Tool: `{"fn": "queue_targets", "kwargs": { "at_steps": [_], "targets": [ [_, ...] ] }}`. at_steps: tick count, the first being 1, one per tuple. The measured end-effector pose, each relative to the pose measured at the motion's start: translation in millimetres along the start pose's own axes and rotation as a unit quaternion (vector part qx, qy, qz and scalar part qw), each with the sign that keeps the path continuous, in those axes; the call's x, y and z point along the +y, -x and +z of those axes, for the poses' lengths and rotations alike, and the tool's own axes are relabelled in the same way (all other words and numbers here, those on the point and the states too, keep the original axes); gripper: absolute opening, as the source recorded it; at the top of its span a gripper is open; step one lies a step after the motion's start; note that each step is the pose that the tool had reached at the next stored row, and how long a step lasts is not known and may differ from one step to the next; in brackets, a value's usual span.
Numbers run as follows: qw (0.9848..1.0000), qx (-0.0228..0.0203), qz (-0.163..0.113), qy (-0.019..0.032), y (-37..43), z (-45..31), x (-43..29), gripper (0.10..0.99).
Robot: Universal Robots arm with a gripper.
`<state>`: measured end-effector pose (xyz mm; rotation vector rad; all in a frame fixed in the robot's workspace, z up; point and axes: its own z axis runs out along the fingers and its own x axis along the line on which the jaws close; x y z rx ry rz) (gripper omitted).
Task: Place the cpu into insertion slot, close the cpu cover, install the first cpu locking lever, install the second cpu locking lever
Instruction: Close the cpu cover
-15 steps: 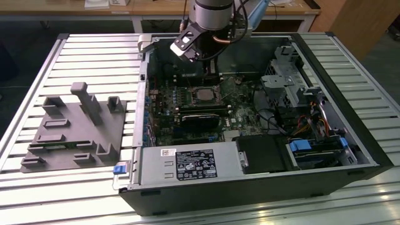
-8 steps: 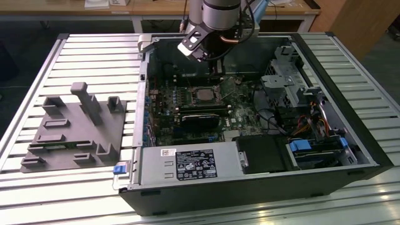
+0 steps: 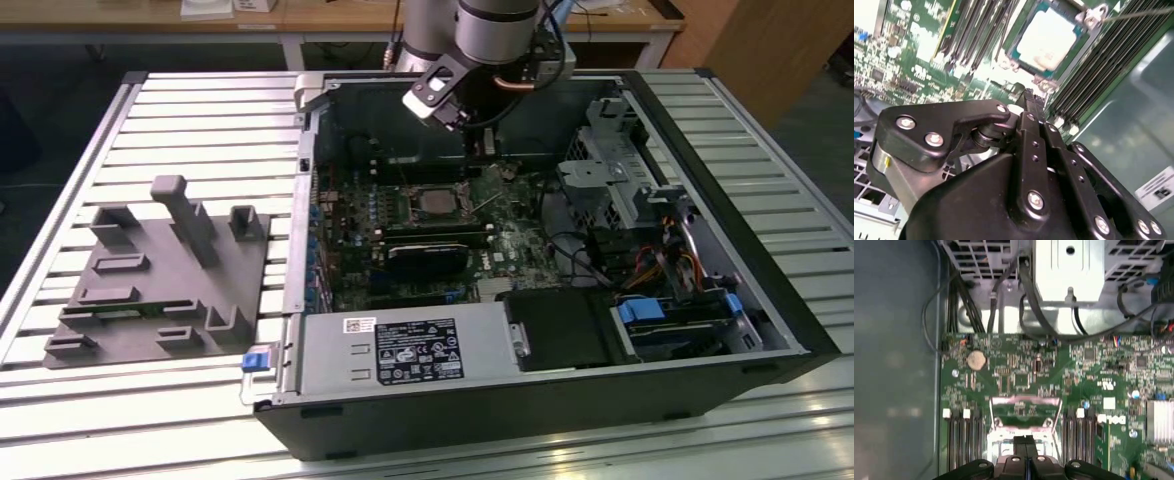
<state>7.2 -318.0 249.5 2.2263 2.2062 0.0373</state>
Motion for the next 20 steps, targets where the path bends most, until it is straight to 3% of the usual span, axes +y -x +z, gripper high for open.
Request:
{"fn": "queue_targets", "kwargs": {
  "at_steps": [4,14,20],
  "targets": [
    [1.0,0.0,0.0,0.0,0.0,0.0,6.7,0.106],
    [1.0,0.0014,0.0,0.0001,-0.2,-7.0,7.7,0.106],
    [1.0,0.0012,0.0,0.0,-0.2,-6.9,22.3,0.106]
  ]
}}
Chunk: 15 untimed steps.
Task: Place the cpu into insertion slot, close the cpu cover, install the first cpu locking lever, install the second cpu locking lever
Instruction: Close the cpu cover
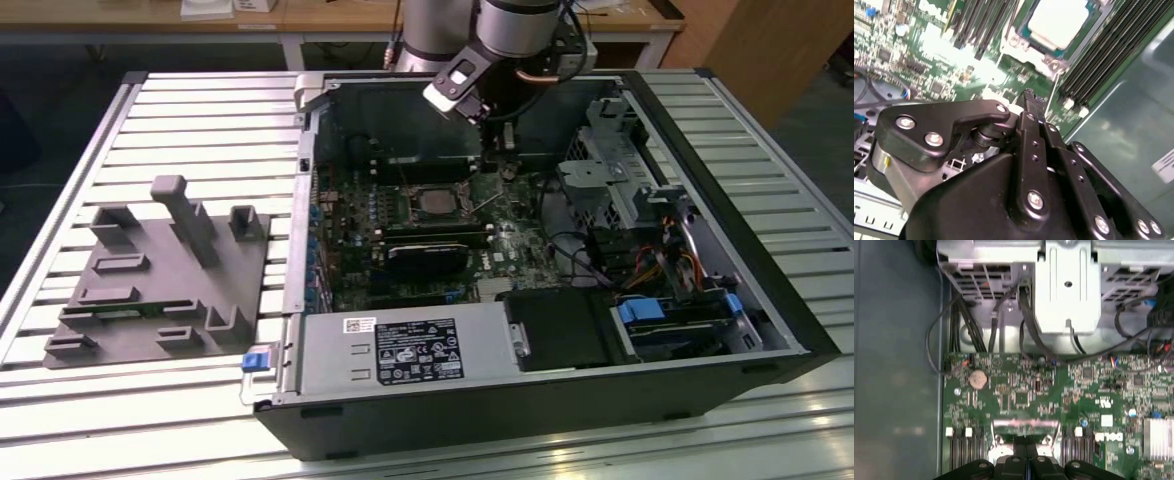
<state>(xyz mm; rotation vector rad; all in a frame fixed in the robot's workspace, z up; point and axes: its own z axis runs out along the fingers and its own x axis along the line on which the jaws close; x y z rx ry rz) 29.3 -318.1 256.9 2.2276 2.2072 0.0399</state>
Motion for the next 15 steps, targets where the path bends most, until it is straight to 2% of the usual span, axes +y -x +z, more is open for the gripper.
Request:
{"fn": "queue_targets", "kwargs": {
  "at_steps": [6,10,12,15],
  "targets": [
    [1.0,0.0,0.0,0.0,-0.2,0.5,21.4,0.106],
    [1.0,0.0,0.0,0.0,-0.3,0.8,33.0,0.106],
    [1.0,0.0002,0.0,0.0,-0.5,1.3,36.0,0.106],
    [1.0,0.0,0.0,0.0001,-0.3,4.8,36.3,0.106]
  ]
}}
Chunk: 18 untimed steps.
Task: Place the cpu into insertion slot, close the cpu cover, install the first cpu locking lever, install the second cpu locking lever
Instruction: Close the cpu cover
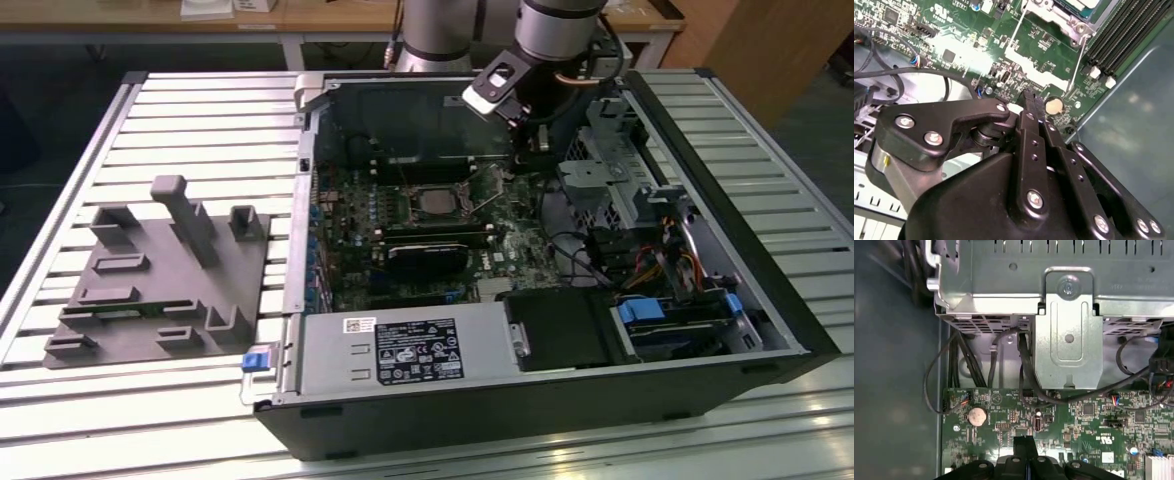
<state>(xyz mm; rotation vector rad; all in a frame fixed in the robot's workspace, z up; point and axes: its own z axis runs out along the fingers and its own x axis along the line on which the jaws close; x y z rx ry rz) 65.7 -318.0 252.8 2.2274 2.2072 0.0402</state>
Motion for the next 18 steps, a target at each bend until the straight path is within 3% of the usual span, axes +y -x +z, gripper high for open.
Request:
{"fn": "queue_targets", "kwargs": {
  "at_steps": [10,18],
  "targets": [
    [1.0,0.0001,0.0,0.0002,0.2,17.6,-0.4,0.106],
    [1.0,0.0001,0.0,0.0002,0.2,18.1,-3.4,0.106]
  ]
}}
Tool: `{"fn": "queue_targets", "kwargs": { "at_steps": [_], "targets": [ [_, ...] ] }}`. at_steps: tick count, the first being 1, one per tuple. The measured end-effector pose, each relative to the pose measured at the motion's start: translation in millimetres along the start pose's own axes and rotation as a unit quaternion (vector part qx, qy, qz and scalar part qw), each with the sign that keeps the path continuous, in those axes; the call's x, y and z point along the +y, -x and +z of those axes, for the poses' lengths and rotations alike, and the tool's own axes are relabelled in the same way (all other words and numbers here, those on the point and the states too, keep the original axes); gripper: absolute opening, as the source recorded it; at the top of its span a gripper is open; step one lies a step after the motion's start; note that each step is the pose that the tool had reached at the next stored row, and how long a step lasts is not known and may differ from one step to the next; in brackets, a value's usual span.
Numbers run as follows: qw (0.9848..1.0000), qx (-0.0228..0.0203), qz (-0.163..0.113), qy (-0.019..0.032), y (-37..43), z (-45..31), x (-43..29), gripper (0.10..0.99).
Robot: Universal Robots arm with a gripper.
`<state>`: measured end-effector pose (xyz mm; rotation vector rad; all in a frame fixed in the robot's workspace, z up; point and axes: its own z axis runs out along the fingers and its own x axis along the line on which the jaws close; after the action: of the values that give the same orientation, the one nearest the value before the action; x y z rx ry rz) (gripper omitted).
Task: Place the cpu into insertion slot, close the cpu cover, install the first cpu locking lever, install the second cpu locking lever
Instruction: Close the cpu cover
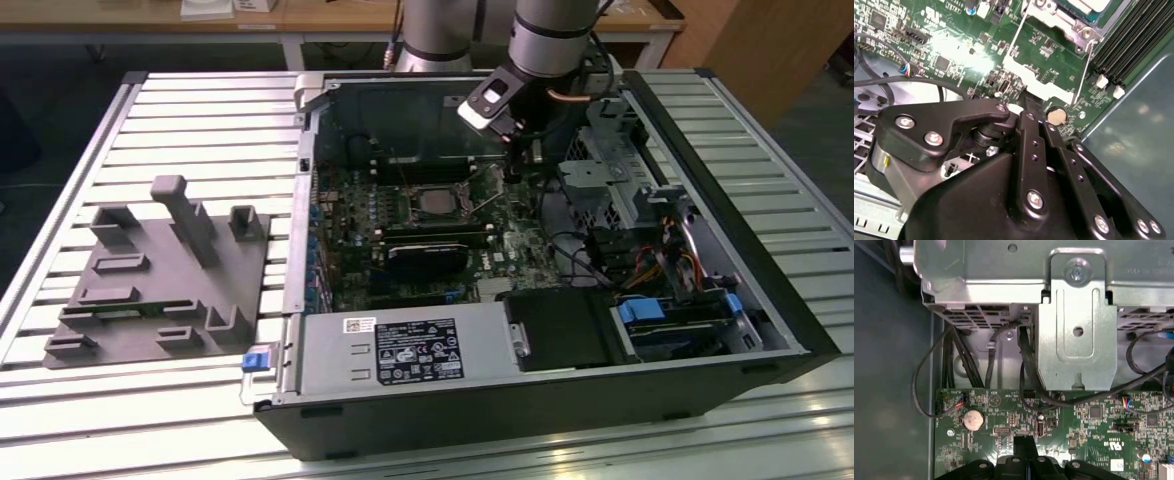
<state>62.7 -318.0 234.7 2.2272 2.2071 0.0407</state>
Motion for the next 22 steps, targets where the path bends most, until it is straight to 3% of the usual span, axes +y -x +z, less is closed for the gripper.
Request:
{"fn": "queue_targets", "kwargs": {
  "at_steps": [8,22],
  "targets": [
    [1.0,0.0,0.0,0.0,0.2,-0.4,-16.4,0.106],
    [1.0,-0.0001,0.0,0.0,0.5,-1.1,-52.5,0.106]
  ]
}}
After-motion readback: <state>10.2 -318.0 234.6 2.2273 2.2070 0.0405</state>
